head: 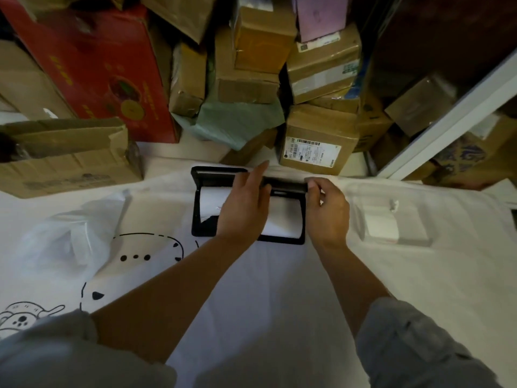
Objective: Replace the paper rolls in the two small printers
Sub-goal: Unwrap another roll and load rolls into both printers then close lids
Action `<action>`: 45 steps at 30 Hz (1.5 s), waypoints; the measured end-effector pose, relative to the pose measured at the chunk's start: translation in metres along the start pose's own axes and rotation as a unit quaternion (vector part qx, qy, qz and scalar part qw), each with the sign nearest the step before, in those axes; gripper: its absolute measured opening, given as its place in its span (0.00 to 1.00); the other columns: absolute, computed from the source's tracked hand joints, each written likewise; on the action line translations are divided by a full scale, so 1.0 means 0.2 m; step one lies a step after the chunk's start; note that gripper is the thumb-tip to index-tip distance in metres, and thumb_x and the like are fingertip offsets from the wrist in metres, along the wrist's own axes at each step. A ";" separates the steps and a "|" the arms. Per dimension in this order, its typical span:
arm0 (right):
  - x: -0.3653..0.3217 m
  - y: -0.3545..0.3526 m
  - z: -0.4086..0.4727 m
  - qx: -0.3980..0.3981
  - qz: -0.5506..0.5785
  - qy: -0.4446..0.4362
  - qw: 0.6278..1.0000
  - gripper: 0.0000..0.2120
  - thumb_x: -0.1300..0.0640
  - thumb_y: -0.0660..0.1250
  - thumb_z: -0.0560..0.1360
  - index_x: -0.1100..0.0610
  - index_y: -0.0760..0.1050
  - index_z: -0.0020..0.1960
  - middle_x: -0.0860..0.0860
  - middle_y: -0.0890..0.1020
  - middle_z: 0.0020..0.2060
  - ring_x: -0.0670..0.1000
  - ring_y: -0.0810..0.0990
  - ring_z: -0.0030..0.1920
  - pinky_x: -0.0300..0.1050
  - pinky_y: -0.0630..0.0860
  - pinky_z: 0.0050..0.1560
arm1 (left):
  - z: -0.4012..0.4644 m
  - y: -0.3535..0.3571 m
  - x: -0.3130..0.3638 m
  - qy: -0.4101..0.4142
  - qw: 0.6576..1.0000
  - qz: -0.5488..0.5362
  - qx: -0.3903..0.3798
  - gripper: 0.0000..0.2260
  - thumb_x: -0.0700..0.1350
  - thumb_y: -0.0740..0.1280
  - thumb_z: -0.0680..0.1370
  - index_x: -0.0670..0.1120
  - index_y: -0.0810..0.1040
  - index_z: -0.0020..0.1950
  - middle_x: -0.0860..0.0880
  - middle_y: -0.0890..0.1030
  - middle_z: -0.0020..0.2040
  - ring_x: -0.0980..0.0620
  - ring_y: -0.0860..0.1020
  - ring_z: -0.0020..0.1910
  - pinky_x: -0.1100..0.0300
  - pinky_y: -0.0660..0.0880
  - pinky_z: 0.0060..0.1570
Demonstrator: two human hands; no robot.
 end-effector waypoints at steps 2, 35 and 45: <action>0.04 0.02 -0.02 -0.034 0.031 0.028 0.999 0.11 0.55 0.63 0.79 0.57 0.79 0.57 0.54 0.82 0.53 0.54 0.80 0.54 0.42 0.73 0.54 | -0.02 0.06 -0.06 -0.039 0.999 -0.003 -0.021 0.17 0.48 0.53 0.82 0.49 0.68 0.71 0.44 0.71 0.64 0.49 0.75 0.58 0.64 0.69 0.55; 0.29 0.11 -0.09 -0.125 0.218 0.247 0.936 0.20 0.72 0.69 0.71 0.61 0.76 0.62 0.55 0.81 0.55 0.54 0.79 0.56 0.48 0.75 0.62 | -0.27 0.24 -0.30 -0.294 0.949 -0.106 -0.046 0.26 0.42 0.69 0.75 0.47 0.65 0.71 0.46 0.76 0.62 0.45 0.76 0.58 0.50 0.75 0.58; 0.34 0.13 -0.10 -0.120 0.219 0.289 0.924 0.22 0.69 0.69 0.72 0.62 0.72 0.65 0.58 0.78 0.58 0.57 0.78 0.58 0.54 0.75 0.62 | -0.38 0.33 -0.29 -0.417 0.845 -0.333 0.040 0.27 0.36 0.69 0.74 0.49 0.64 0.70 0.47 0.74 0.58 0.49 0.78 0.51 0.64 0.74 0.31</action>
Point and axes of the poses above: each hand's wrist, its own z-axis towards the middle knuckle, its own y-axis out of the palm, x = y × z, the point moved 7 cm from there along z, towards the middle knuckle
